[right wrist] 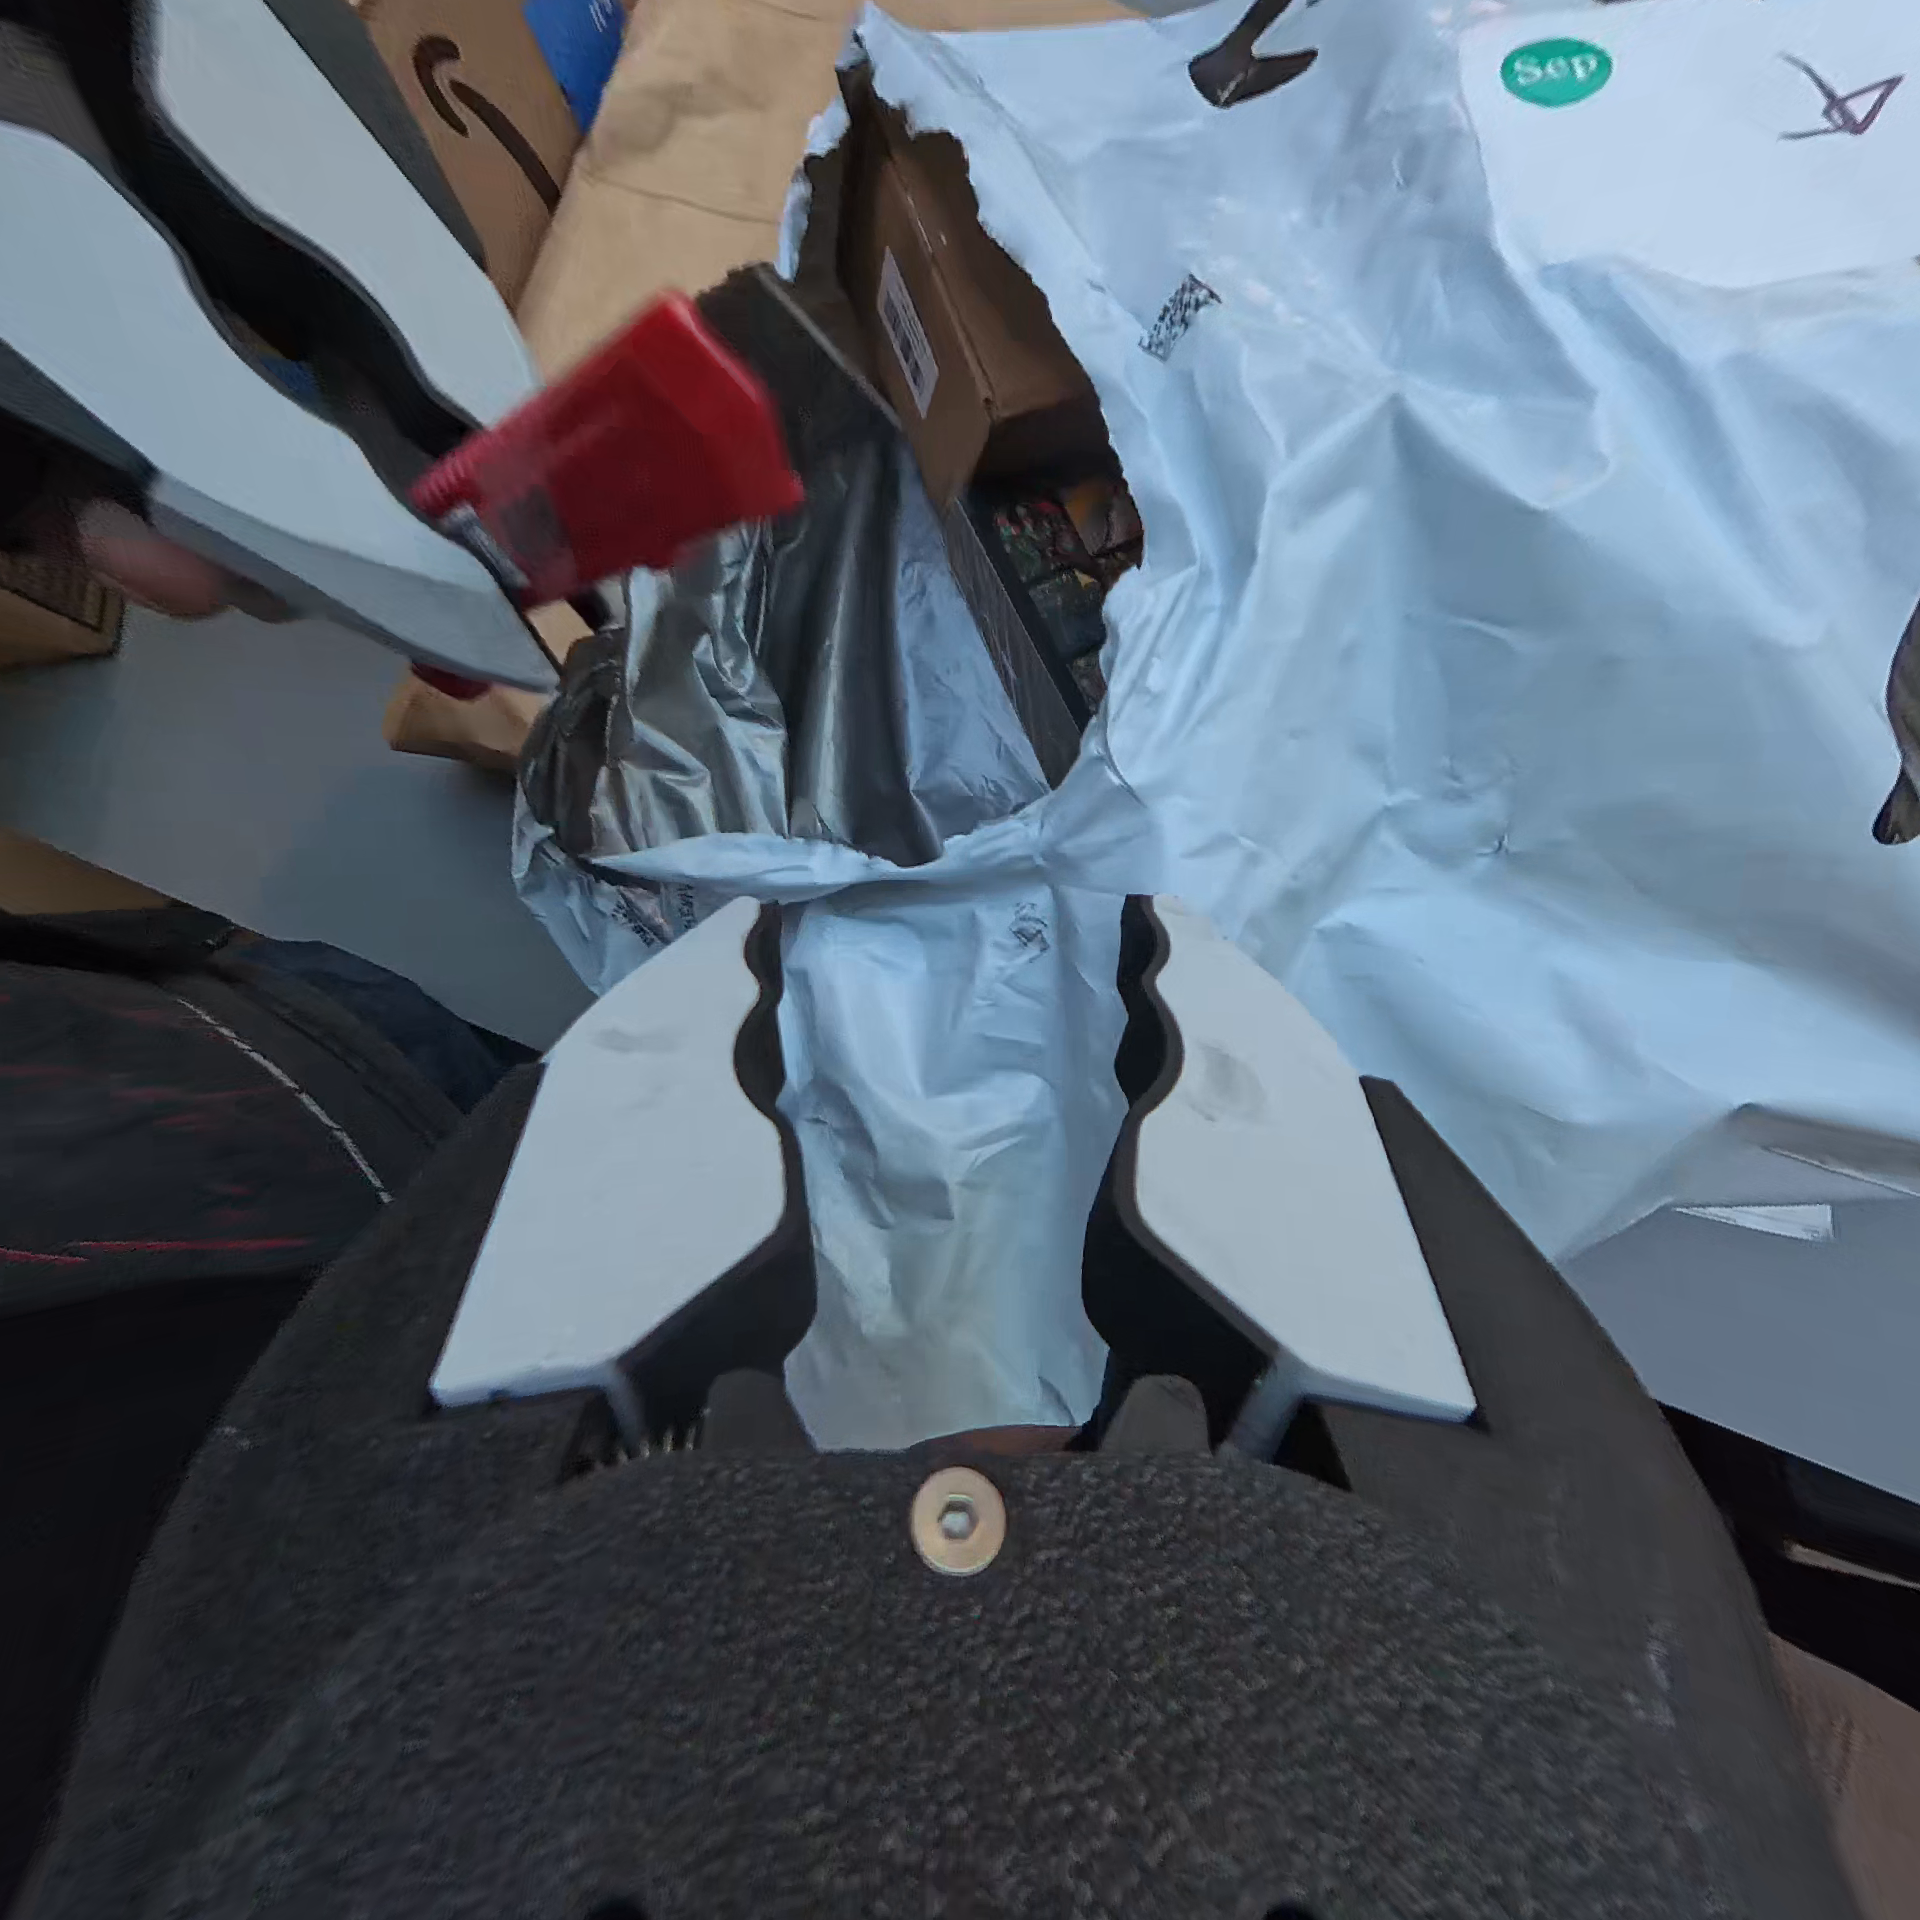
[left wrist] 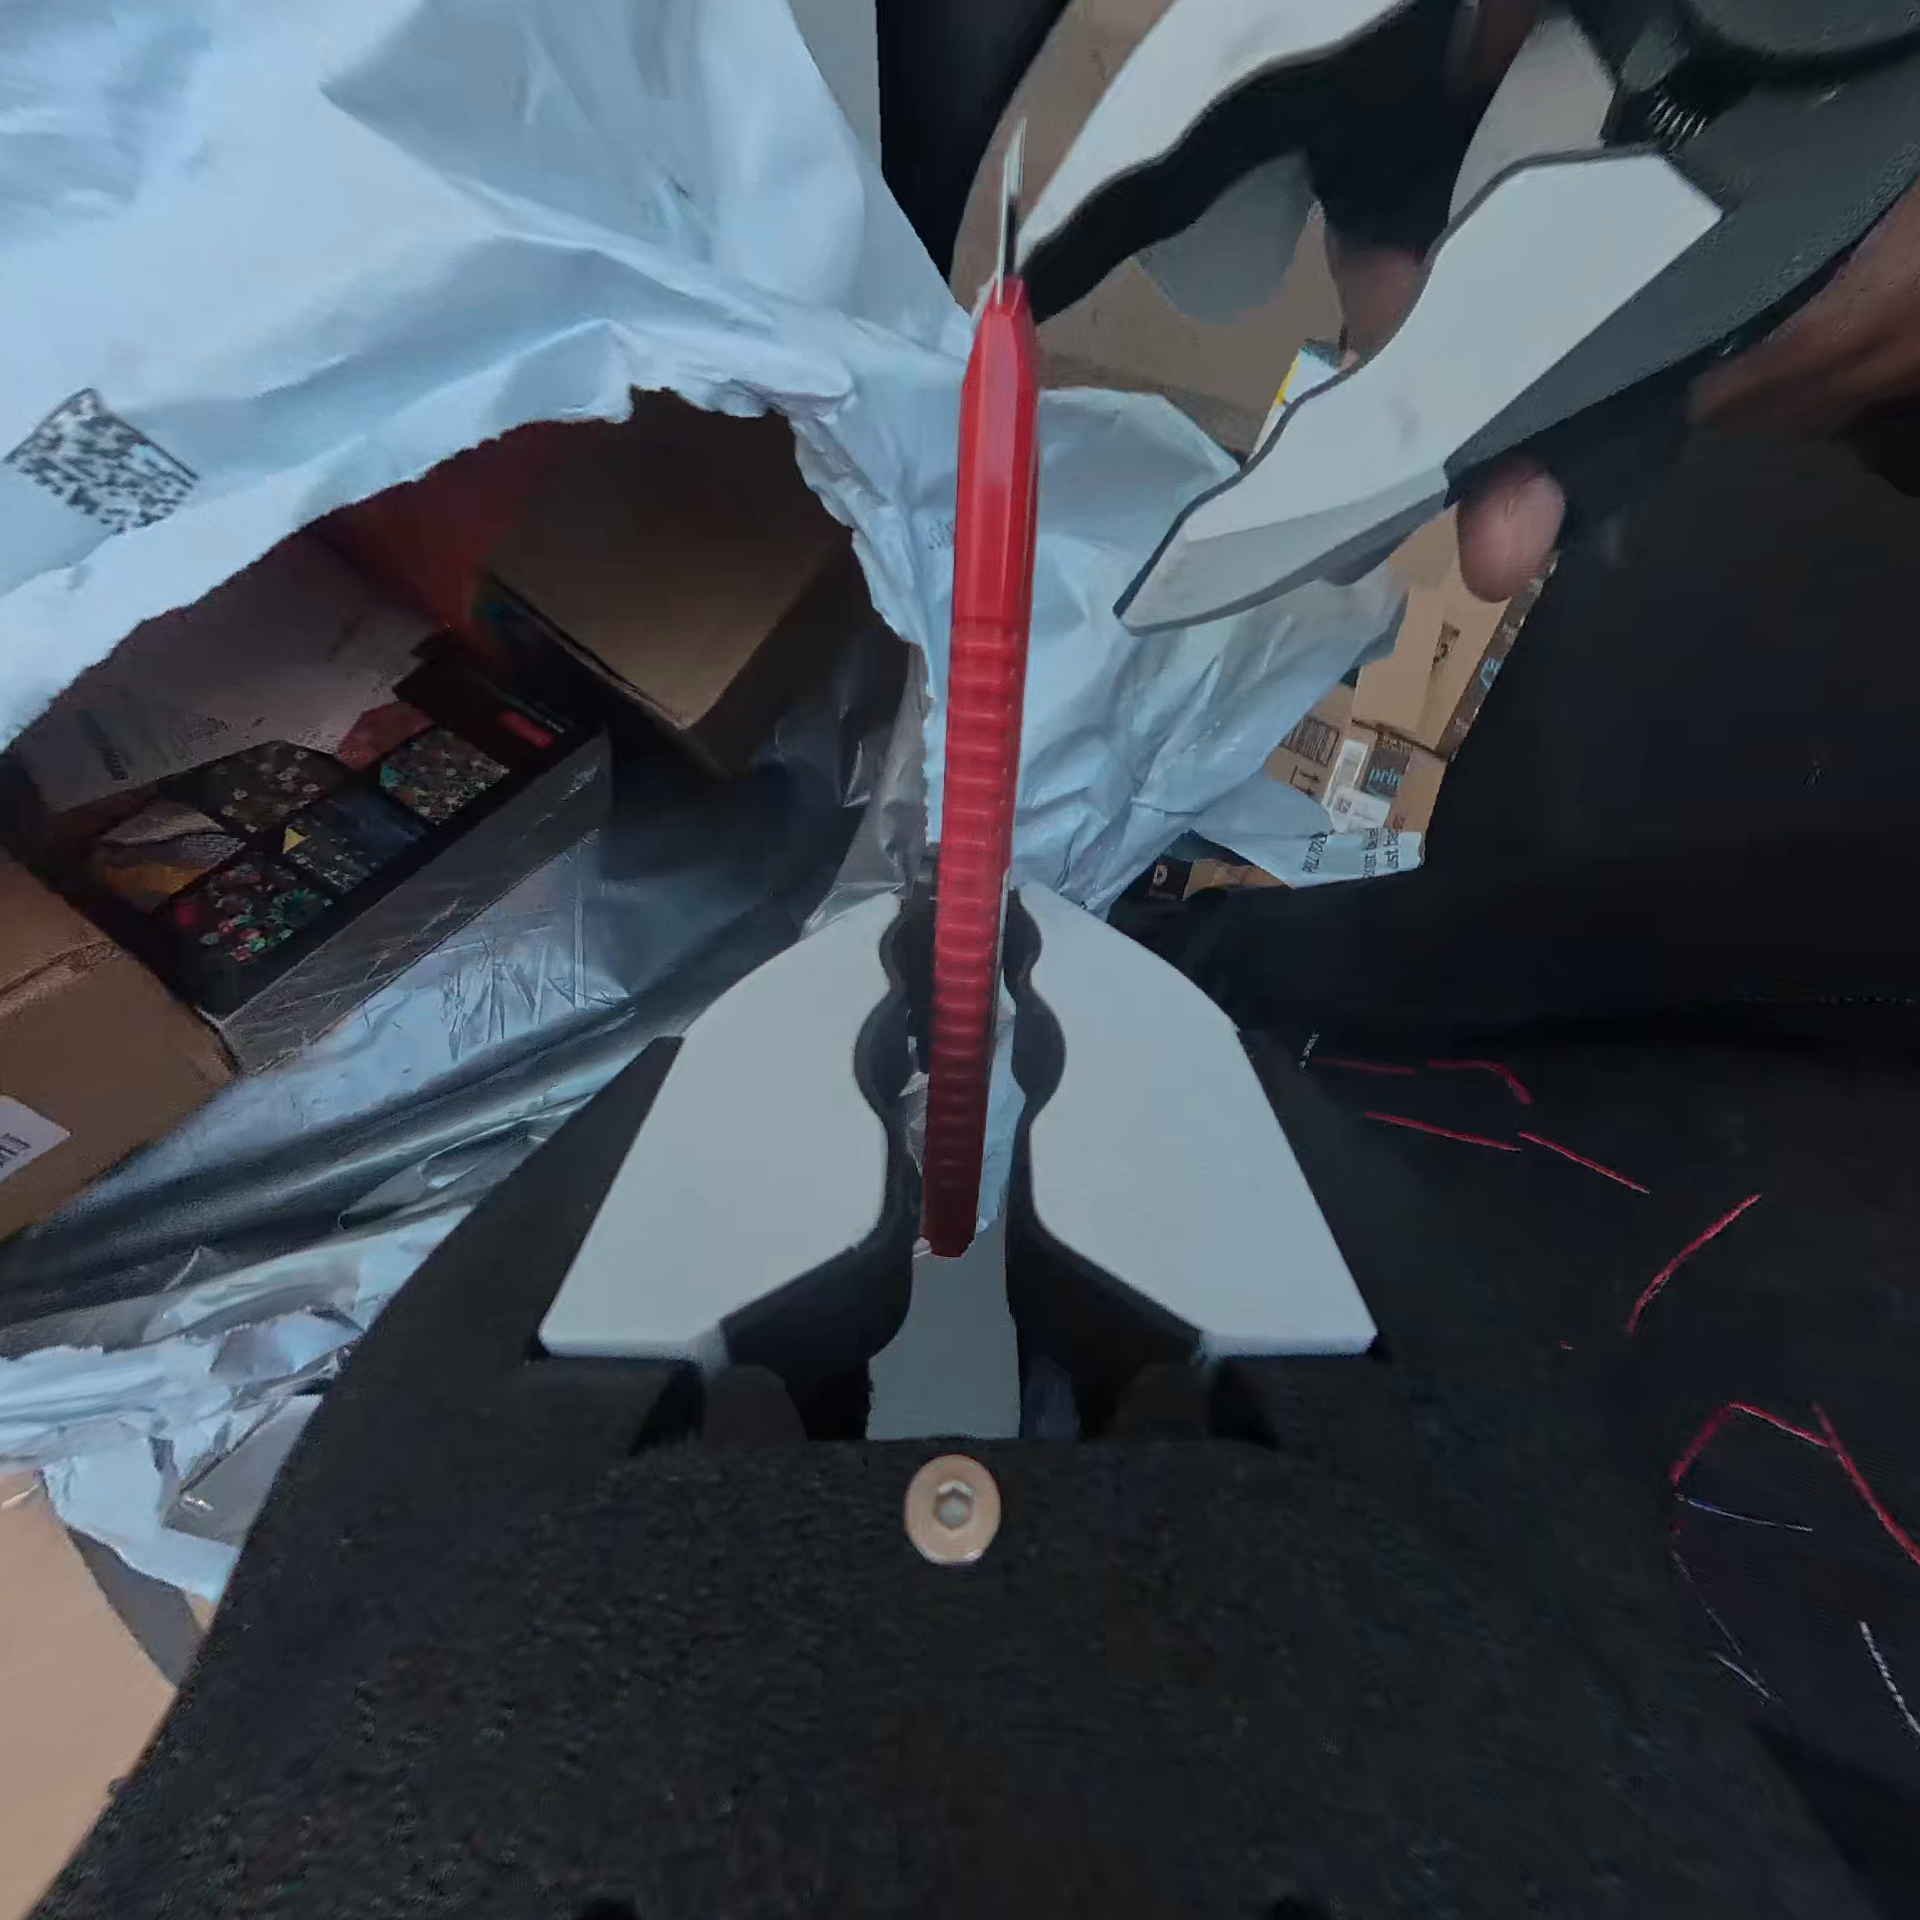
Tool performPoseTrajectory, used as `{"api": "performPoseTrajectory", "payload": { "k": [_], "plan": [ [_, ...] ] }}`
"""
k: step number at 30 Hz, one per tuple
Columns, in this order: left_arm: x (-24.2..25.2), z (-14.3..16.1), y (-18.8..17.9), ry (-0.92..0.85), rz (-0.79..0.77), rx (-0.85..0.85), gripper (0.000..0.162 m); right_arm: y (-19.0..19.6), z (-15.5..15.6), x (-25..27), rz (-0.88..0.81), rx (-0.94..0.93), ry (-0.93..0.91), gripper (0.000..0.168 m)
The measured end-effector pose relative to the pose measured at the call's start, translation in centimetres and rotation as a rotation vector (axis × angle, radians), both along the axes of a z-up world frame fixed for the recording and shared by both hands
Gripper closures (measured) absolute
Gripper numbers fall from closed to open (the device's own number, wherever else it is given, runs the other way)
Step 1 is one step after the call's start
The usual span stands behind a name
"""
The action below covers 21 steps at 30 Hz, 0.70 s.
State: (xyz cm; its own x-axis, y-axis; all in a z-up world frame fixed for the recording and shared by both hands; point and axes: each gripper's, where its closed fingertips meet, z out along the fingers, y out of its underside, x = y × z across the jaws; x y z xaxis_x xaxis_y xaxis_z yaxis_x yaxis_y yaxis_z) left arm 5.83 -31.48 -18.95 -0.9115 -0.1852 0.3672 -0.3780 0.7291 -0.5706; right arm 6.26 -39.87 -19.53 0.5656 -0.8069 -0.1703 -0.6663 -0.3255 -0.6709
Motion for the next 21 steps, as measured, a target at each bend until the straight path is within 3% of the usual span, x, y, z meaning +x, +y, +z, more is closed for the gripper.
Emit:
{"api": "performPoseTrajectory", "payload": {
  "k": [2,5,8,14,17,21],
  "plan": [
    [-0.6,-0.4,-1.0,0.024,-0.044,0.043,0.147,0.6,1.0,0.4,-0.021,0.048,-0.033,0.107],
    [-1.1,-1.6,-1.3,0.043,-0.077,0.149,0.147,-0.5,3.1,1.0,-0.06,-0.027,-0.2,0.113],
    [-1.6,-2.5,-1.2,0.006,-0.145,0.256,0.147,-0.3,4.6,0.5,0.029,-0.082,-0.315,0.12],
    [-2.0,-2.0,-2.4,-0.139,-0.298,0.319,0.147,0.9,1.4,-1.3,0.366,-0.28,-0.183,0.133],
    [-1.8,-1.1,-3.2,-0.171,-0.306,0.283,0.147,0.2,0.1,-1.5,0.396,-0.332,-0.111,0.144],
    [-1.0,-0.2,-3.8,-0.213,-0.261,0.194,0.142,0.2,0.0,-1.9,0.408,-0.252,-0.118,0.154]
  ]
}}
